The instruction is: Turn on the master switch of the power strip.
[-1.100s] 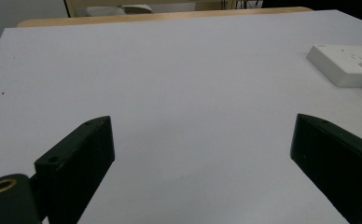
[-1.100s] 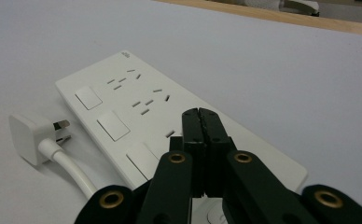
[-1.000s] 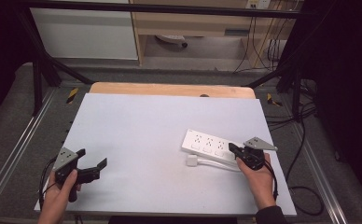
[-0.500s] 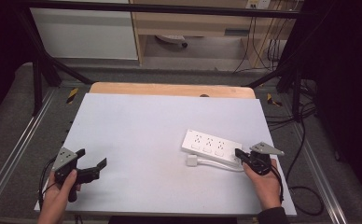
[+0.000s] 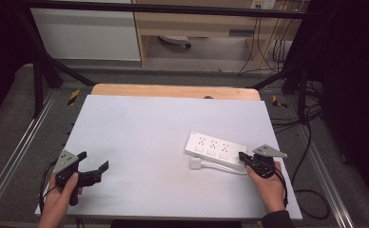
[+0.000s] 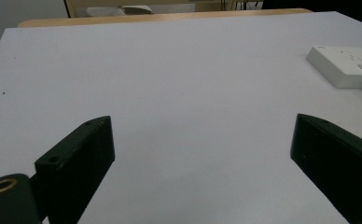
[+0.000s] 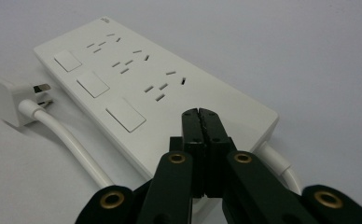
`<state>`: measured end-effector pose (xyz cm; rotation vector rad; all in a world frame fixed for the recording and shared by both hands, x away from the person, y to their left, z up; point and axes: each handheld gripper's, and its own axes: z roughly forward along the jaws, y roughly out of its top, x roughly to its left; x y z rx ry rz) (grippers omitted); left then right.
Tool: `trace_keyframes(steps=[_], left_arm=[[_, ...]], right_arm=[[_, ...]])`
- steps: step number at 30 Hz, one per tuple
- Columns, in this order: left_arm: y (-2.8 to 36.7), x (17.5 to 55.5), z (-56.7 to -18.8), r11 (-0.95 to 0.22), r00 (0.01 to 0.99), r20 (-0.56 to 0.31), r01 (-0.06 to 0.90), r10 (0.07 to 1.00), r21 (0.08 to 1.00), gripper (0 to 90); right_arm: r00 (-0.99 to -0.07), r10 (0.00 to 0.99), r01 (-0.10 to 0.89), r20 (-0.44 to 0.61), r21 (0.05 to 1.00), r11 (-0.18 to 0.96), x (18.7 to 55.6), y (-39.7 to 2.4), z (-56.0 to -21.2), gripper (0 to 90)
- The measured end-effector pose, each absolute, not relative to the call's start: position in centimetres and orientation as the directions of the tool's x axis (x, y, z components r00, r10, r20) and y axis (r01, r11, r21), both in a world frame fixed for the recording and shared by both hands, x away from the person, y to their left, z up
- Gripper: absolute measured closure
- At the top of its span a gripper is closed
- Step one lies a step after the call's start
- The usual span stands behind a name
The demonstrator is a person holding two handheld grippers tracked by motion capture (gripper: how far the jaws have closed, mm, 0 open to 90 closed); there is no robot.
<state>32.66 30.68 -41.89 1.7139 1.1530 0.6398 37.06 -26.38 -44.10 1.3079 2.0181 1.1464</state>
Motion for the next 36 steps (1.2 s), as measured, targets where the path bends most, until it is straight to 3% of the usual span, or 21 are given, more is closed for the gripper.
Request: trace_keyframes(steps=[36], left_arm=[[30.65,32.61,-41.85,-0.117,0.424,-0.075,0.41,0.903,0.905,6.4]], right_arm=[[-0.439,0.898,0.506,0.021,0.832,0.228,37.19,-26.25,-44.38,90.0]])
